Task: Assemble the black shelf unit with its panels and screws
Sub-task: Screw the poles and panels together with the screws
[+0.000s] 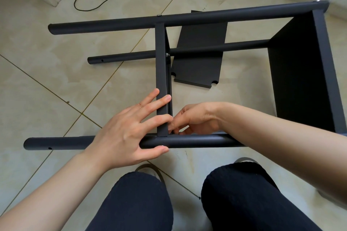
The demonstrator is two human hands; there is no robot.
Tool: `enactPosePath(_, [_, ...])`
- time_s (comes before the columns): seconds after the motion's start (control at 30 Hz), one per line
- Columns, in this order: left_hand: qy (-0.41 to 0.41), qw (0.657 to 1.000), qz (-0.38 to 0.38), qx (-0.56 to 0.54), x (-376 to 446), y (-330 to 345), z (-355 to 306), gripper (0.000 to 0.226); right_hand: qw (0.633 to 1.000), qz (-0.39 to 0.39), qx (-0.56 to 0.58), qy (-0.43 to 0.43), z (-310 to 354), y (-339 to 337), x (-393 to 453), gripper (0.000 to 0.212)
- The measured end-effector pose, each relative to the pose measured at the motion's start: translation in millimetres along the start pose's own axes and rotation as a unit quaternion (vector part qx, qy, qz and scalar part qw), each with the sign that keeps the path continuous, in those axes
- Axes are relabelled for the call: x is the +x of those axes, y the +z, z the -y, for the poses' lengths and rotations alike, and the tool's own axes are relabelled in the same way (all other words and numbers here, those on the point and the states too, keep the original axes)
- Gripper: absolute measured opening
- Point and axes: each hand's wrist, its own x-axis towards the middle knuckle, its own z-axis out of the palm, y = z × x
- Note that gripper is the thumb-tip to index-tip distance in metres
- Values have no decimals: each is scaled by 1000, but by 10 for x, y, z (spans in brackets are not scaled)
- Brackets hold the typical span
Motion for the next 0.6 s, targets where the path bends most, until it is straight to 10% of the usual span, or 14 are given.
enactPosePath(0.6, [5,1000,0,-5,-5,-4,7,58,1000,3,-4,-7,-14,-5,-8,5])
